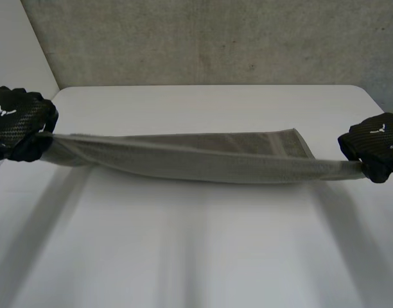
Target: Fold the towel.
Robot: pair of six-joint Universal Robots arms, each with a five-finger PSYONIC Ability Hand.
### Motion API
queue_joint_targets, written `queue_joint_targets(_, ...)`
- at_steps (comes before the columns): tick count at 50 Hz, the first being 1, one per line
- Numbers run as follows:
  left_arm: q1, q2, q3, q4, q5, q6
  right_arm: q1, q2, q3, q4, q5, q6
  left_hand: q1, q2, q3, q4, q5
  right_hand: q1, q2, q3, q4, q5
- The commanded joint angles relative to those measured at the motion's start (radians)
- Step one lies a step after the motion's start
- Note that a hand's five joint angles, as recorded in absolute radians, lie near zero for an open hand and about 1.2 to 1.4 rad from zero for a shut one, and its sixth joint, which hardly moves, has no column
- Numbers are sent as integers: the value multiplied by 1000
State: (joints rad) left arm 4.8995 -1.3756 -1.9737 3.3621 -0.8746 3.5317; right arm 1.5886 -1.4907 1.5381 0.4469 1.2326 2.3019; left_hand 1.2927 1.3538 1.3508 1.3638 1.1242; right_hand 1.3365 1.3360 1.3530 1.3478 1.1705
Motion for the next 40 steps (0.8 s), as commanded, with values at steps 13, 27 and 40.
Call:
queue_joint_targets(13,-129,-487,259,79,-6,1,117,318,-220,-313,83,197,104,42,45,32,97,60,60,43,48,51)
queue_joint_targets(27,-221,-928,730,77,-215,0,223,656,-495,-432,249,200,104,42,45,32,97,60,60,43,48,51)
queue_joint_targets(40,-270,-1154,1007,83,-227,1,260,928,-800,-447,314,192,104,42,45,32,97,60,60,43,48,51)
